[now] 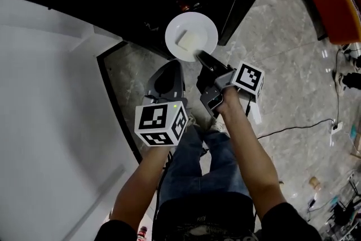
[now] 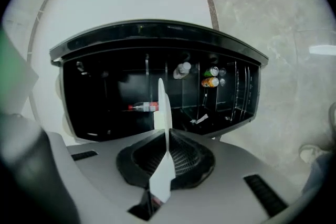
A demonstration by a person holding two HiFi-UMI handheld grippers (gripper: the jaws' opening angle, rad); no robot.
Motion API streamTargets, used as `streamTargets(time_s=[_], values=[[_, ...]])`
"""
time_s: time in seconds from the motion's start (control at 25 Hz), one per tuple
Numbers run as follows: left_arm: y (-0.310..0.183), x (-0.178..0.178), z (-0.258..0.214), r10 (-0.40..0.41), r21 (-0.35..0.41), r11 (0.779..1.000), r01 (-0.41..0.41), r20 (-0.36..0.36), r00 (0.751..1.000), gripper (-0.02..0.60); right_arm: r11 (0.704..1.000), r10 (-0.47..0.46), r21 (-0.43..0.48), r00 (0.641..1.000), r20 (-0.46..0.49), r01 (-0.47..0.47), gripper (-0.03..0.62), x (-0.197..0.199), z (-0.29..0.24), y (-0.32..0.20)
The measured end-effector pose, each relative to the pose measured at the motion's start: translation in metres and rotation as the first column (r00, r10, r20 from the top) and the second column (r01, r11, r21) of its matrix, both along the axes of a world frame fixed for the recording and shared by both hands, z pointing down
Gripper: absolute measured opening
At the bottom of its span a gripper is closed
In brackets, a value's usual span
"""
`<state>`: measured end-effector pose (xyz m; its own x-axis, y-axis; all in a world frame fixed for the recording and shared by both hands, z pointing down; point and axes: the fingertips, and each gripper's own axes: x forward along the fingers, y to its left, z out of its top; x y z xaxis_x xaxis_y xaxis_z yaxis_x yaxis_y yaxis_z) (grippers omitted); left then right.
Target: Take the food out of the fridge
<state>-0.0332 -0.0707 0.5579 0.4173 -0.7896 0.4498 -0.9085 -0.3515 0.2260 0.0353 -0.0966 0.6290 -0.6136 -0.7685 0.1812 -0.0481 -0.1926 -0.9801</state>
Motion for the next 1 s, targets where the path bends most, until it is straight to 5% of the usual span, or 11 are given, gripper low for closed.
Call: streamTargets(time_s=[0.52, 1.0], values=[[0.056, 0.001, -0.124, 0.044, 0.007, 0.999, -0.044, 0.004, 0.999, 0.0, 0.994, 0.105, 0.014, 0.994, -0.021, -0.105, 0.012, 0.03, -0.163, 0.074], [0.072, 0.013, -0.2, 0.125, 0.097, 0.987, -0.125, 0.005, 0.992, 0.0, 0.986, 0.16, 0.052, 0.986, -0.051, -0.157, 0.012, 0.038, -0.239, 0.112]])
